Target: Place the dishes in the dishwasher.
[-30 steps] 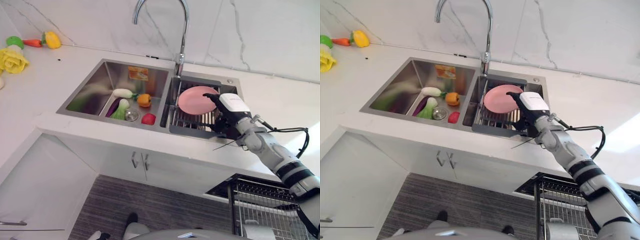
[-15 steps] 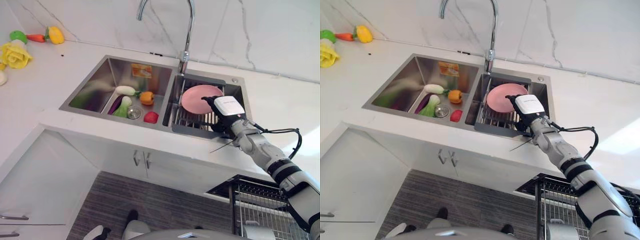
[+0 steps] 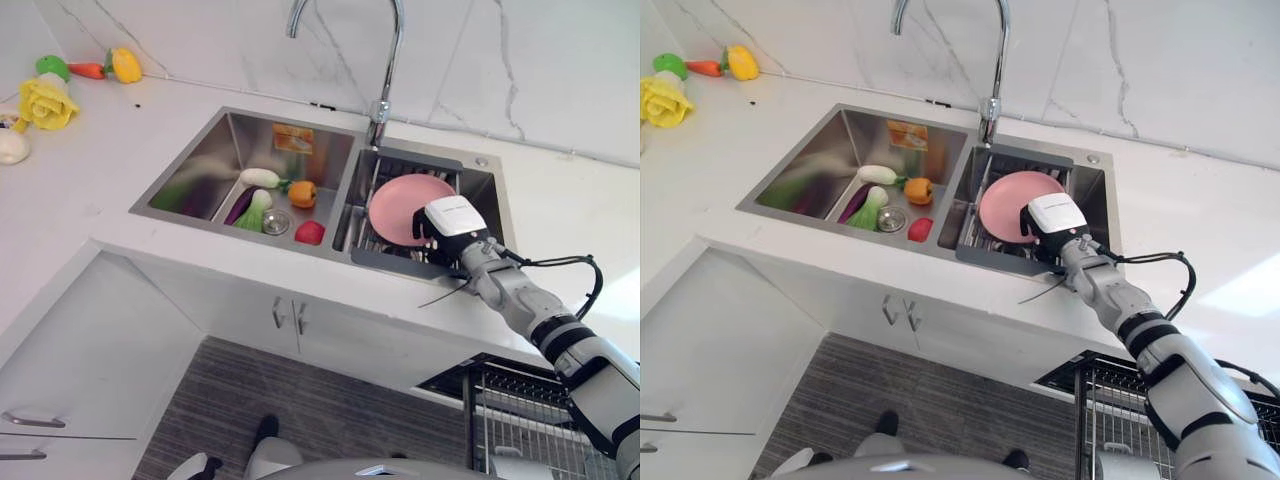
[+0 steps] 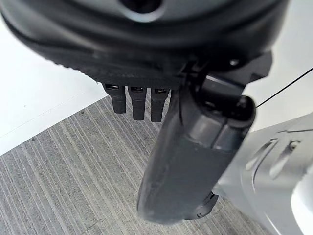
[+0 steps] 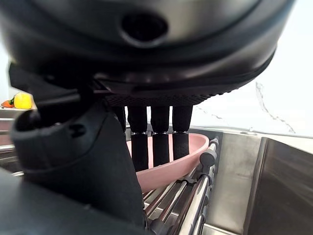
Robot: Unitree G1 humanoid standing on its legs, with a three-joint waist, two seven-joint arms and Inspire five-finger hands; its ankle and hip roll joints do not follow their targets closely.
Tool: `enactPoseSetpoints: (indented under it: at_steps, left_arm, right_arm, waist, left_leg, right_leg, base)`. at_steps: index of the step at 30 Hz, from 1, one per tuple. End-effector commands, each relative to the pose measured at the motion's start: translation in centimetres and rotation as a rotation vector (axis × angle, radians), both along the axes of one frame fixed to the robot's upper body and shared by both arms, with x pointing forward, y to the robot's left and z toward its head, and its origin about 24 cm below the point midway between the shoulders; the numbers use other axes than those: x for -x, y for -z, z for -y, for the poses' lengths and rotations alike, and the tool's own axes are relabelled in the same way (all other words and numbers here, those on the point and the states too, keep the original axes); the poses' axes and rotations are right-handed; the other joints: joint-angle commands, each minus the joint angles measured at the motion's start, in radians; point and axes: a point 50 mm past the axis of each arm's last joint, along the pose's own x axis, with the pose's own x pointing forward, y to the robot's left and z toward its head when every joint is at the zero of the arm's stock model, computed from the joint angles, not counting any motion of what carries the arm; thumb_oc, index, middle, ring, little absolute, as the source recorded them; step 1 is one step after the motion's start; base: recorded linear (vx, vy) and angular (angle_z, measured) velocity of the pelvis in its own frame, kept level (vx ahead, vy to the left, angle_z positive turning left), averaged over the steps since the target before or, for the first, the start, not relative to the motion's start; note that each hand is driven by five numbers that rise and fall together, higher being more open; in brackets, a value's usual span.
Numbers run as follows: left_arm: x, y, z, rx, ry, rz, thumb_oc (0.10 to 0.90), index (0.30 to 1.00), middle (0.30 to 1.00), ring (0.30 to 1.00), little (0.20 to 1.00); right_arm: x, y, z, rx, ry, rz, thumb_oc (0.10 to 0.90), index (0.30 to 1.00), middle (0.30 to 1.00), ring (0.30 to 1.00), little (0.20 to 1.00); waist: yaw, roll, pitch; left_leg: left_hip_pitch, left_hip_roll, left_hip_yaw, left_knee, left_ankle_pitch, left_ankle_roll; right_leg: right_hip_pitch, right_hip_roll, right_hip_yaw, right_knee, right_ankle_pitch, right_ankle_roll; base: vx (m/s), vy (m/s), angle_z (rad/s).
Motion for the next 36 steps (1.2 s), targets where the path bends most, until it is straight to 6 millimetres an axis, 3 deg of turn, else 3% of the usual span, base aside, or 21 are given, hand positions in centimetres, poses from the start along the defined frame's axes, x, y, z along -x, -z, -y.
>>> enactPoseSetpoints:
  at_steps: [1,12,18,23,30,36]
  left_arm:
    - [-0.2,-0.3,-1.4,-0.071,0.154,-0.058,0.800,0.900,0.900,0.900,0.900]
    - [-0.4,-0.3,-1.4,-0.083,0.080,-0.025,0.800,0.900,0.900,0.900,0.900]
    - [-0.6,-0.2,-1.3,-0.085,0.098,-0.052,0.800,0.900,0.900,0.900,0.900]
    - [-0.9,-0.3,-1.3,-0.086,0.085,-0.038,0.800,0.900,0.900,0.900,0.900]
    - [-0.7,-0.3,-1.2,-0.079,0.093,-0.035,0.800,0.900,0.900,0.900,0.900]
    - [-0.5,-0.3,-1.2,-0.075,0.080,-0.043,0.800,0.900,0.900,0.900,0.900]
  right_arm:
    - [-3.0,-7.0,-1.0,-0.067,-0.005,0.262,0.400,0.300,0.300,0.300,0.300]
    - [-2.8,-9.6,-2.6,-0.326,-0.016,0.384,0.400,0.300,0.300,0.300,0.300]
    - [-1.7,-13.3,-3.1,-0.504,-0.059,0.538,0.400,0.300,0.300,0.300,0.300]
    - [0.9,-16.4,-4.2,-0.596,-0.199,0.679,0.400,0.300,0.300,0.300,0.300]
    - [3.2,-17.8,-4.1,-0.572,-0.284,0.744,0.400,0.300,0.300,0.300,0.300]
    - [3.0,-17.0,-4.4,-0.546,-0.305,0.661,0.400,0.300,0.300,0.300,0.300]
  waist:
    - [0.017,-0.016,-0.014]
    - [-0.012,0.003,-0.021]
    - [-0.040,0.014,-0.029]
    - [-0.073,0.019,-0.038]
    - [-0.103,0.018,-0.046]
    - [-0.113,0.017,-0.049]
  left_leg:
    - [0.007,-0.002,0.094,0.003,-0.035,0.027]
    - [0.050,-0.013,0.122,0.005,-0.062,0.049]
    - [0.085,-0.029,0.150,0.004,-0.085,0.070]
    - [0.120,-0.047,0.183,0.005,-0.109,0.088]
    - [0.152,-0.069,0.221,0.003,-0.132,0.105]
    - [0.165,-0.086,0.245,0.003,-0.142,0.117]
  right_leg:
    - [0.015,-0.067,0.045,0.025,-0.088,0.055]
    - [0.013,-0.071,0.099,0.031,-0.085,0.052]
    - [-0.004,-0.083,0.147,0.039,-0.075,0.055]
    - [-0.018,-0.086,0.197,0.039,-0.066,0.060]
    - [-0.042,-0.089,0.256,0.040,-0.049,0.070]
    - [-0.061,-0.095,0.284,0.048,-0.037,0.075]
  base:
    - [0.00,0.000,0.00]
    - [0.00,0.019,-0.06]
    - [0.00,0.065,-0.24]
    - [0.01,0.052,-0.37]
    - [0.01,0.045,-0.33]
    - [-0.01,0.035,-0.25]
